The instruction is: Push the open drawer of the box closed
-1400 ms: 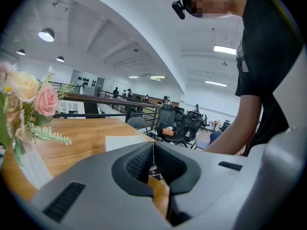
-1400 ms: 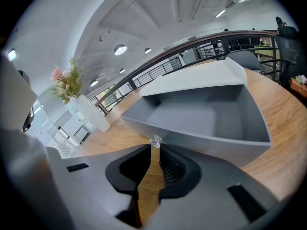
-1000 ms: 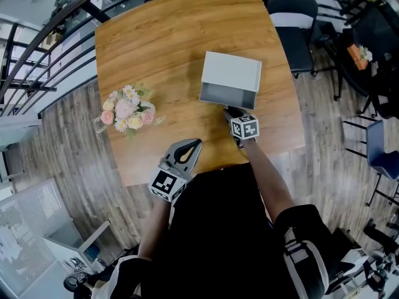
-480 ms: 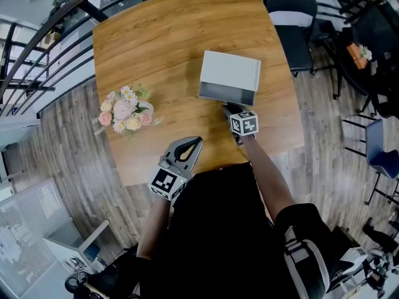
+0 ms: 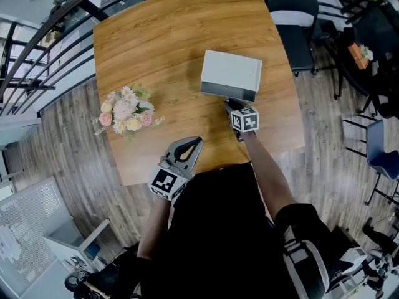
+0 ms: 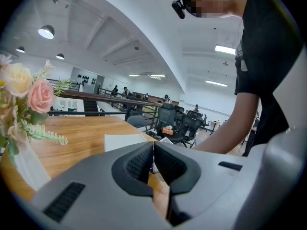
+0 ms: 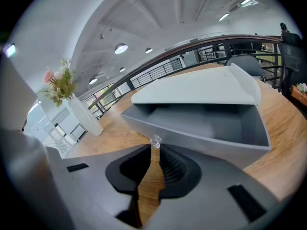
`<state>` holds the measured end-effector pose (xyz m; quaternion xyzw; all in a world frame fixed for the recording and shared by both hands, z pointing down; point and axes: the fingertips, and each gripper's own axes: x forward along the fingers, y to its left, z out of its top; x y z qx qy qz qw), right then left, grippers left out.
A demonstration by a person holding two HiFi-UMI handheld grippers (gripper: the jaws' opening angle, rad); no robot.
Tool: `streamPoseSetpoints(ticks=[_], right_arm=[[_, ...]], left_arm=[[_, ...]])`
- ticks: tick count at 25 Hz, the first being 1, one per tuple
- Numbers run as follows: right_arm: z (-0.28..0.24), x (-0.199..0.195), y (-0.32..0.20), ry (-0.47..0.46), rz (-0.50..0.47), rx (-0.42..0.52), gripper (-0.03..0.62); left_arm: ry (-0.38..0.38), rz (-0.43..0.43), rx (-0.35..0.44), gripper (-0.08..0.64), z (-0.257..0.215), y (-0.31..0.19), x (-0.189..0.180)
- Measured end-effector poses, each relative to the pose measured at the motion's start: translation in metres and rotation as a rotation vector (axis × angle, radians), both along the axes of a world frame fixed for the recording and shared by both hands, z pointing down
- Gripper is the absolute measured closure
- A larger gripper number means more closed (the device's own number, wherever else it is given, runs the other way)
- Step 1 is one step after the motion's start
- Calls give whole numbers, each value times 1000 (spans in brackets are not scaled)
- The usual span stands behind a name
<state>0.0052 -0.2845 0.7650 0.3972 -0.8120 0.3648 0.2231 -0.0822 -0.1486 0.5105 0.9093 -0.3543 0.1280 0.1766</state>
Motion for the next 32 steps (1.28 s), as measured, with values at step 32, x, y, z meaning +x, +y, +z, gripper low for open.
streamPoseSetpoints(ticks=[32], right_arm=[[2,7,-43,20,35,12,520]], left_arm=[[0,-8,-2,537,6,-7,1]])
